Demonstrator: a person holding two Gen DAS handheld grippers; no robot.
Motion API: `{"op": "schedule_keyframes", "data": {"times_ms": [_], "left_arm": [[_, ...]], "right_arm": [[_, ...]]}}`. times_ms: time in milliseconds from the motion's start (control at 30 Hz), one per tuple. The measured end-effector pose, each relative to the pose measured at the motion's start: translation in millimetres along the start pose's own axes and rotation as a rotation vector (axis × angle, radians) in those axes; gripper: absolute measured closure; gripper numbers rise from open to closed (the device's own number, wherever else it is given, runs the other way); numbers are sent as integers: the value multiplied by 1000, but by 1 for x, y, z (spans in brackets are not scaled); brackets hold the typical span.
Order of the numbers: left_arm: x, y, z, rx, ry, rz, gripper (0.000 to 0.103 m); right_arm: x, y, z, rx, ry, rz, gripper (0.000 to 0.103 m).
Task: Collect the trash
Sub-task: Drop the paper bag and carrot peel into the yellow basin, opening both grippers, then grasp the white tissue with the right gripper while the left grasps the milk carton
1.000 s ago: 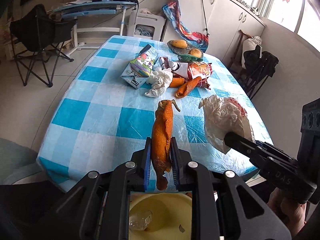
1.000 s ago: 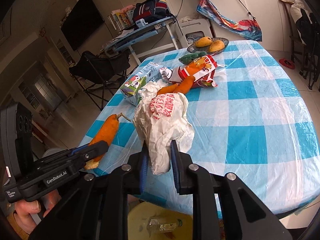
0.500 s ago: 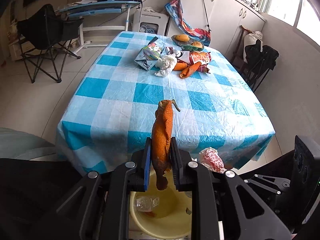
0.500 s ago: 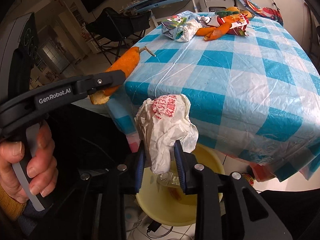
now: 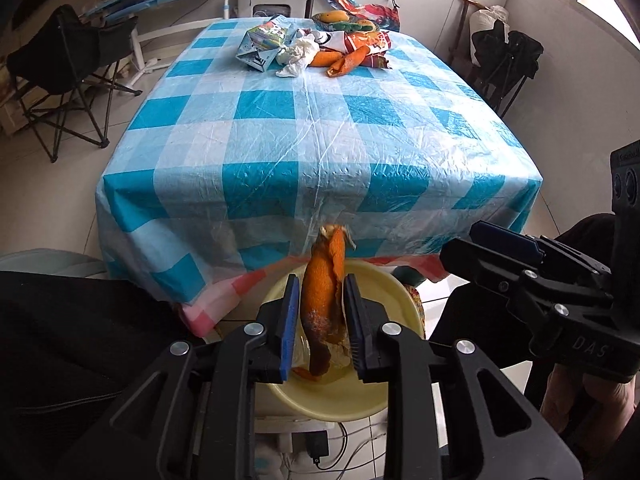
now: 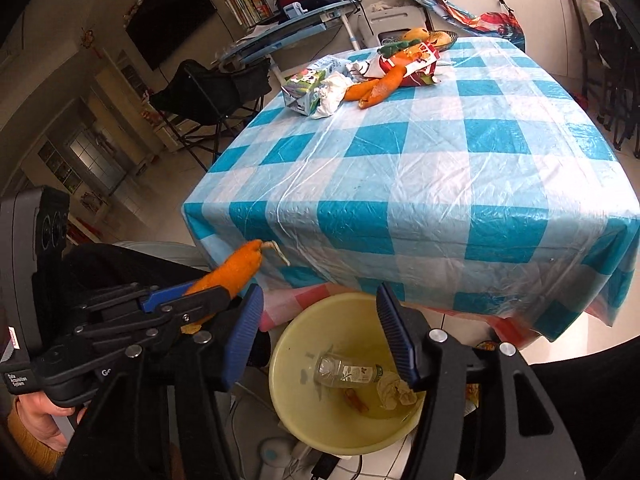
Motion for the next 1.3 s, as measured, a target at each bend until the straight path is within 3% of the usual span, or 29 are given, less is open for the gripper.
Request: {"op": "schedule_keyframes", "data": {"times_ms": [33,100,433,733,1300], "left_arm": [[1,0,1,-1,-10,11,61],[7,-1,0,6,-34,51,50],[23,-7,-3,23,-101,162,31],[34,-11,-19,107,-122,239,23],[36,-14,-29,180,-117,260,17]], "right_arm": [[2,0,2,-4,6,9,43],[3,0,5,-13,16,26,41],[2,2,5,-12,43,37,37],[2,0,-1,26,58,47,37],[-7,-5,-26,85,42,43,37]]}}
Point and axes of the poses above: each gripper's, at about its wrist camera, not at the fingertips, and x roughly against the way its jaws point, z to its right, y to its underside, the point moved 3 cm from there along -x, roughly the way its jaws point, and after that the axes turned 13 degrees about -z, right-handed, at the moved point
